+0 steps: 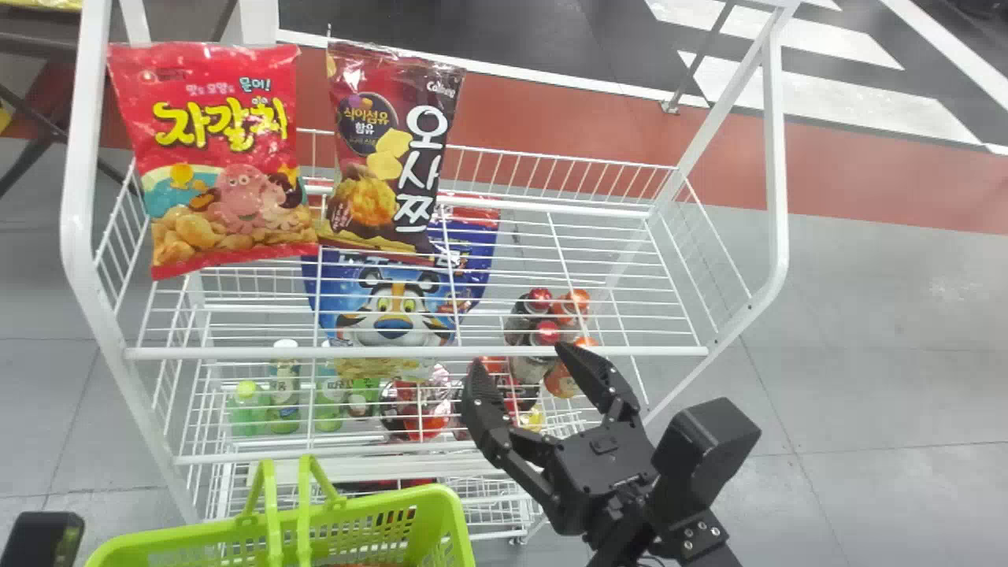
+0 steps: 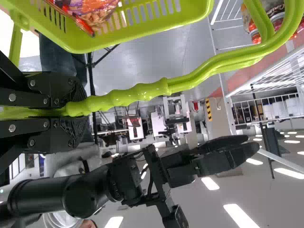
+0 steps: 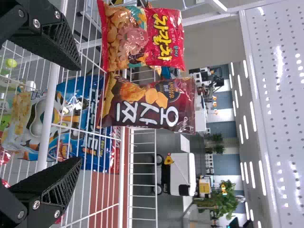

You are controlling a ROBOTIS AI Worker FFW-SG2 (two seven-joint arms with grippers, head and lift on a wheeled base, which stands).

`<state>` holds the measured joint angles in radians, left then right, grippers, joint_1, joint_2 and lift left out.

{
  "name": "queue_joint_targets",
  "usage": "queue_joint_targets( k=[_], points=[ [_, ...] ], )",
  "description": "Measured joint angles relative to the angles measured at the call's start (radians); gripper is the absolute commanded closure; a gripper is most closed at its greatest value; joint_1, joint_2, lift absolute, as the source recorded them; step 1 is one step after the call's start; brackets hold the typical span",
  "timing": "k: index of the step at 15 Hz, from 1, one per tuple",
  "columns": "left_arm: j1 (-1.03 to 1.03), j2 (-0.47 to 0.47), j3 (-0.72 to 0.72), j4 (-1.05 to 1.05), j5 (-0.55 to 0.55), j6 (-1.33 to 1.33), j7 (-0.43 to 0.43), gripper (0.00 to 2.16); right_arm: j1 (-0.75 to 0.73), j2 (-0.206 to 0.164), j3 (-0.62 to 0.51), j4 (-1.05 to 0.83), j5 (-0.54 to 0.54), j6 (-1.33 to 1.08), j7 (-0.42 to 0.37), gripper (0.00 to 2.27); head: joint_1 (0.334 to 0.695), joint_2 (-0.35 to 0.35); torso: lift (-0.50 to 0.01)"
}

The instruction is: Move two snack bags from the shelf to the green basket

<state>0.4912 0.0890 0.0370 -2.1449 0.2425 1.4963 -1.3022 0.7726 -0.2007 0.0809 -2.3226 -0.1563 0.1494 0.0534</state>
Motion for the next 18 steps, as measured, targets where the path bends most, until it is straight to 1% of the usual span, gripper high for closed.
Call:
queue_joint_targets(
  k=[4, 18],
  points=[
    [0.003, 0.0, 0.002, -0.003, 0.001, -0.002, -0.003, 1.98, 0.001, -0.002, 0.005, 0.0, 0.009, -0.015, -0.001, 0.16, 0.695, -0.307, -0.018],
    [0.01, 0.0, -0.009, -0.019, 0.009, 0.014, -0.005, 1.98, 0.008, -0.025, 0.011, -0.013, 0.015, -0.058, -0.015, 0.16, 0.695, -0.32, -0.018]
  ],
)
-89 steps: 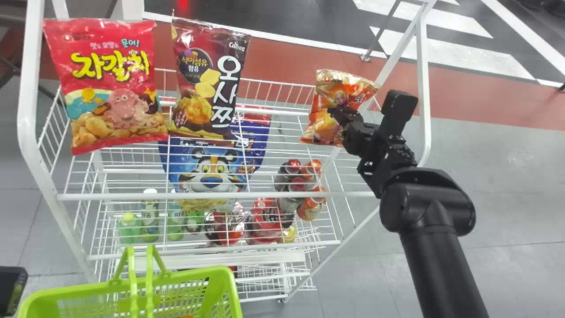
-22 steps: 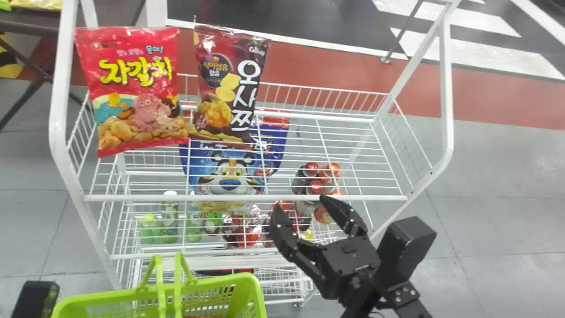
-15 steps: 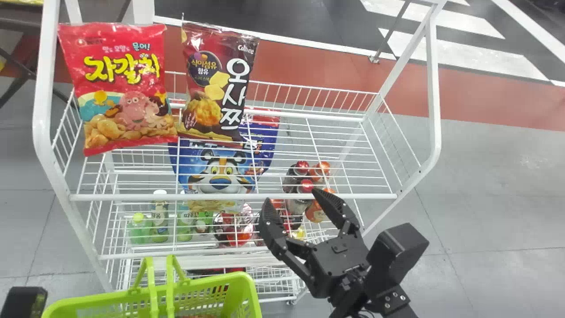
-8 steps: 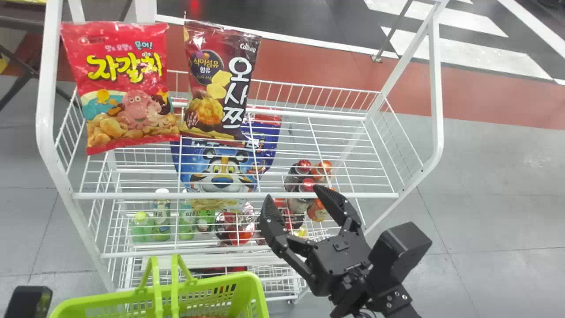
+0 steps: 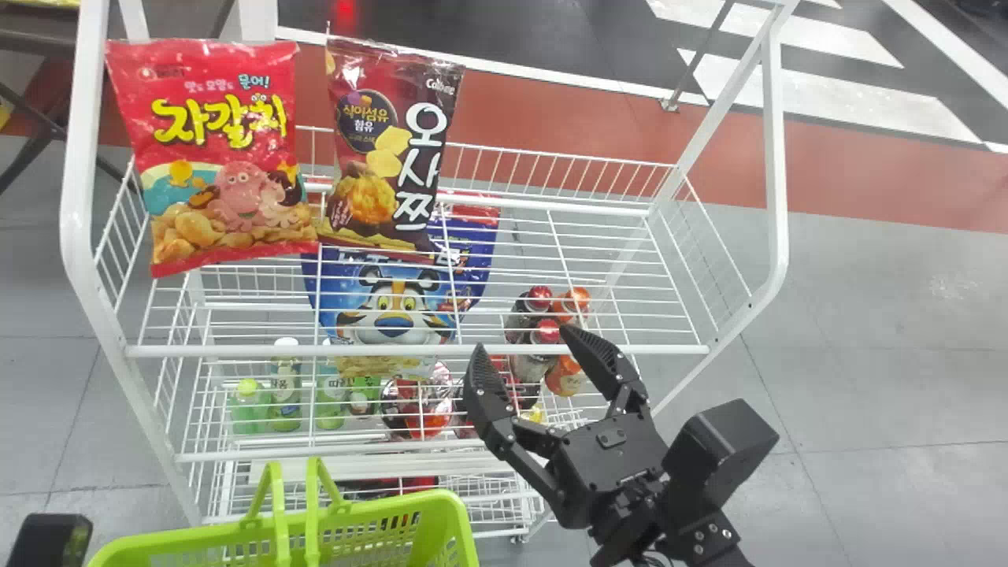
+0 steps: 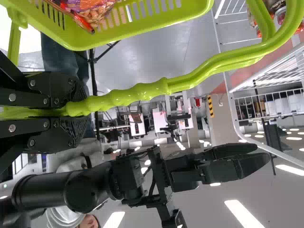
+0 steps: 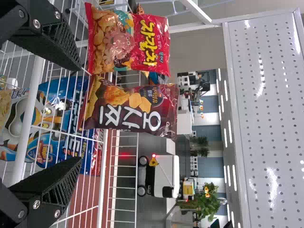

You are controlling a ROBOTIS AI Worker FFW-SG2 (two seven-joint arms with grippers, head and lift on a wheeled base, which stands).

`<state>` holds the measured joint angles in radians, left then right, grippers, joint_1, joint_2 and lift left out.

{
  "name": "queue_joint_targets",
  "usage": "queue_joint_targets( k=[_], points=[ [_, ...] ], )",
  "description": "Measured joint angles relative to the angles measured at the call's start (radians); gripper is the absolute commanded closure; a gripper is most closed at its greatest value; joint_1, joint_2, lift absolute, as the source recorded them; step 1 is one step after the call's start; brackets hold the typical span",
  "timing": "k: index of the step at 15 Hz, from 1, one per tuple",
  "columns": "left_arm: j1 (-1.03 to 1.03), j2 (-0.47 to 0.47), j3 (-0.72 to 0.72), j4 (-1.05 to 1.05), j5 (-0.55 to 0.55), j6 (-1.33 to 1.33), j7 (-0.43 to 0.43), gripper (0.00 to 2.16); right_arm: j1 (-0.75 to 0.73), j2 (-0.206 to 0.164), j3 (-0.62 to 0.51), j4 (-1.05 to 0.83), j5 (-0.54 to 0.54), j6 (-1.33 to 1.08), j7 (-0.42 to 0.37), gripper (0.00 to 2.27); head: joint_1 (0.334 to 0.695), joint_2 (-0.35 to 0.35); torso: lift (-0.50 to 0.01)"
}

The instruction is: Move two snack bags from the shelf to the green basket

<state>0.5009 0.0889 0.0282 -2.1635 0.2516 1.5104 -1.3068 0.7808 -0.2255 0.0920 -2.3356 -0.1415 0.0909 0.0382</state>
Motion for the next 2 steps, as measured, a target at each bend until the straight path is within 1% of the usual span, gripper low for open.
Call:
queue_joint_targets(
  k=[2],
  points=[
    [0.002, 0.0, -0.001, -0.004, 0.0, 0.001, 0.001, 1.98, 0.0, -0.002, 0.0, 0.0, 0.002, -0.004, -0.003, 0.16, 0.695, -0.322, -0.018]
  ],
)
